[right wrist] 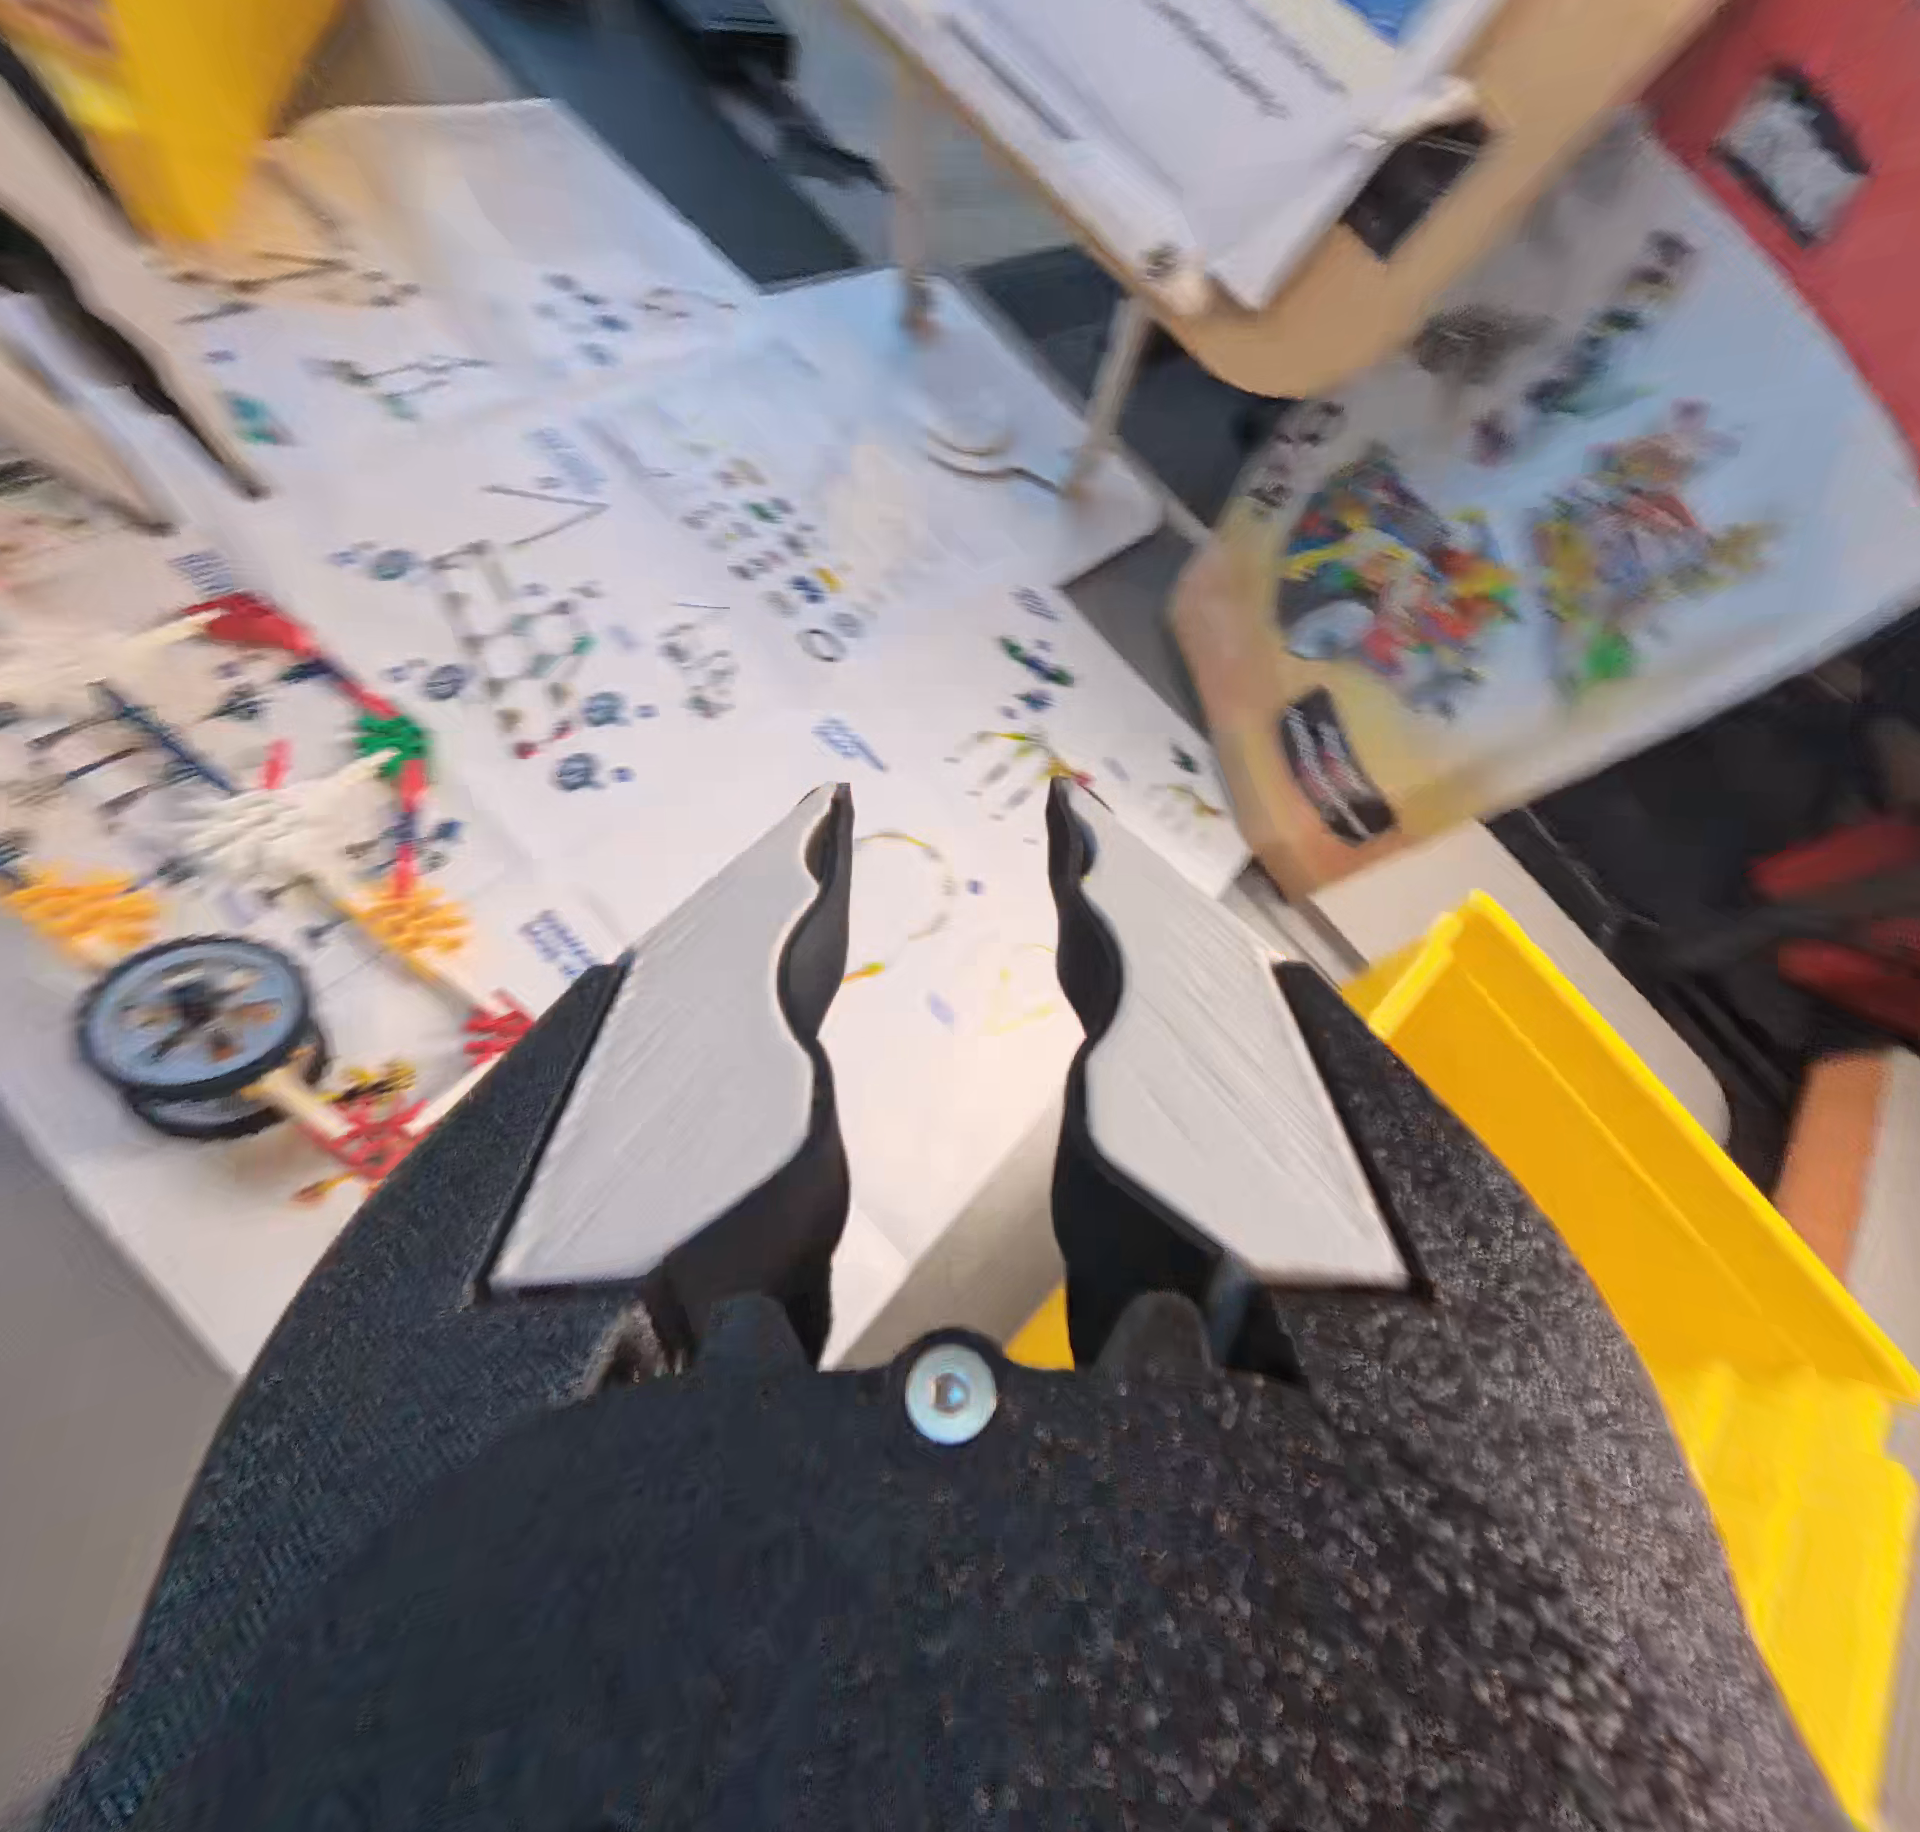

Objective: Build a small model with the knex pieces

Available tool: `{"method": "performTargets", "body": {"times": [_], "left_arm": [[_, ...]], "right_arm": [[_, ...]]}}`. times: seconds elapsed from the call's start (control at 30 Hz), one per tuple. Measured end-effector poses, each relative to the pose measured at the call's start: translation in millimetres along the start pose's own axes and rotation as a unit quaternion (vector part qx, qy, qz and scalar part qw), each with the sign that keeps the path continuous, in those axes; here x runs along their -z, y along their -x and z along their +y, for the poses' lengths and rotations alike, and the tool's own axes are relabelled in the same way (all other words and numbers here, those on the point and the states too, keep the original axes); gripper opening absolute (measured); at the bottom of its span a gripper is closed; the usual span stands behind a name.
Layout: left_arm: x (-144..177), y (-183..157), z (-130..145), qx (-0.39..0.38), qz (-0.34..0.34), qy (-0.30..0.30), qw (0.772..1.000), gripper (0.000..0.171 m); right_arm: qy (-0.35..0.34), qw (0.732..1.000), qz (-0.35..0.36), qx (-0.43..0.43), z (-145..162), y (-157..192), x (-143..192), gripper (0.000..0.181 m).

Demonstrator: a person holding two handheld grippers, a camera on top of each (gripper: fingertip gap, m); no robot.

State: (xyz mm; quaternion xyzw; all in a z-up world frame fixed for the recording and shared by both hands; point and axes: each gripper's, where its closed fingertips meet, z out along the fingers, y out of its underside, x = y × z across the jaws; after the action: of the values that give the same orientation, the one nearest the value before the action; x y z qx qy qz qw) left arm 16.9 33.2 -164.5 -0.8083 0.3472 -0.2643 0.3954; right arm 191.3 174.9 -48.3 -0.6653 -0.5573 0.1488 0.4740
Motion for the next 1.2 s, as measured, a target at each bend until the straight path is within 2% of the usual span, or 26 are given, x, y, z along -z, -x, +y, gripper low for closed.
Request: {"method": "performTargets", "body": {"times": [0.13,0.2,0.27,0.33,0.43,0.53,0.6,0.77,0.9,1.03,1.2], "left_arm": [[-2,-9,-2,-0.018,0.008,0.005,1.0,0.022],[-3,-14,-2,-0.025,0.013,0.005,1.0,0.022],[-4,-20,-2,-0.033,0.022,0.008,0.999,0.022],[-6,-25,-2,-0.043,0.028,0.013,0.999,0.022],[-11,-37,-5,-0.053,0.039,0.016,0.998,0.022],[-19,-58,-15,-0.055,0.048,0.014,0.997,0.033],[-27,-76,-24,-0.06,0.054,0.012,0.997,0.041],[-52,-102,-23,-0.095,0.036,0.063,0.993,0.054],[-69,-115,-5,-0.106,0.05,0.124,0.985,0.062],[-75,-128,15,-0.117,0.082,0.164,0.976,0.049],[-77,-129,15,-0.11,0.09,0.152,0.978,0.048]], "right_arm": [[0.019,0.975,-0.208,0.073,-7,102,-3,0.045],[0.035,0.962,-0.257,0.089,-3,129,-4,0.041],[0.058,0.949,-0.296,0.091,8,148,-7,0.023],[0.092,0.935,-0.333,0.081,27,166,-8,0.019],[0.124,0.925,-0.35,0.08,56,183,-11,0.019],[0.105,0.932,-0.342,0.051,64,188,-16,0.018],[0.098,0.934,-0.342,0.043,69,191,-17,0.012],[0.05,0.936,-0.348,0.03,62,203,-18,0.007],[0.019,0.926,-0.375,0.032,54,228,-13,0.007],[-0.006,0.921,-0.39,0.021,49,246,-10,0.007],[-0.02,0.923,-0.385,-0.001,48,248,-11,0.008]]}}
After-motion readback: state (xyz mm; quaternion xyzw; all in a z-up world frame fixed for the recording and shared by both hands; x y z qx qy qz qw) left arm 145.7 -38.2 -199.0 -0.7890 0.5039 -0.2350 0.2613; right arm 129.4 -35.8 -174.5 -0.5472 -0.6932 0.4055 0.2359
